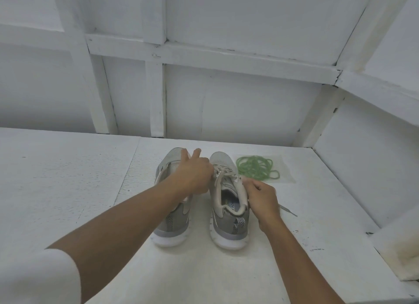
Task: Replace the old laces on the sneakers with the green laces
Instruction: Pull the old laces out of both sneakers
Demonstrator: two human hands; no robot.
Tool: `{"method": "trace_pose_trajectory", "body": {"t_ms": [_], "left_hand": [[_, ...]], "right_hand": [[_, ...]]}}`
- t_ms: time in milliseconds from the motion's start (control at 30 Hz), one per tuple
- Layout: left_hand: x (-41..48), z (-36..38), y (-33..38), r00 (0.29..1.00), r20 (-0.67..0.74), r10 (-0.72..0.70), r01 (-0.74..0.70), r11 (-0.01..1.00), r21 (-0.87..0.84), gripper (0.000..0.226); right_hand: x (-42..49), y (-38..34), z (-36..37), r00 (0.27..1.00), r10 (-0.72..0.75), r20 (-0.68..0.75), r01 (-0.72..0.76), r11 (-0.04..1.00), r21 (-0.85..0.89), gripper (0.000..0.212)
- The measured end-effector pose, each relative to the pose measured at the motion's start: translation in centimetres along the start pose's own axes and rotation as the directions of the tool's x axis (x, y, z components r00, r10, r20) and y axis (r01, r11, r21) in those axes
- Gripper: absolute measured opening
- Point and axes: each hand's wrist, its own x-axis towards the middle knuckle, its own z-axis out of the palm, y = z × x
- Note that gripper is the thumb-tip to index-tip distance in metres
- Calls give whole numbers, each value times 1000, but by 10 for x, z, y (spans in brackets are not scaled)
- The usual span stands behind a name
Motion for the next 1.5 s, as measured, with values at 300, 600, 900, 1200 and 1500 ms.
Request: {"method": "trace_pose_trajectory", "body": {"t_ms": [300, 600, 900, 1200, 1500], "left_hand": [[-8, -3, 31, 954, -167, -250, 86, 758, -647, 30], [-8, 37, 53, 897, -164, -410, 119, 582, -805, 35], [-10, 44, 61, 829, -147, -539, 60, 348, -935, 32], [-13, 41, 63, 797, -63, -601, 88, 220, -972, 31], [-12, 42, 63, 784, -76, -616, 79, 220, -972, 32]], "right_hand": [[11, -16, -6, 998, -36, 52, 44, 985, -165, 20], [31, -54, 3, 899, -280, 338, 421, 768, -482, 16], [39, -52, 21, 781, -370, 504, 623, 396, -675, 16], [61, -56, -1, 877, -440, 193, 387, 407, -828, 18], [45, -49, 19, 750, -331, 572, 654, 244, -716, 21]]}}
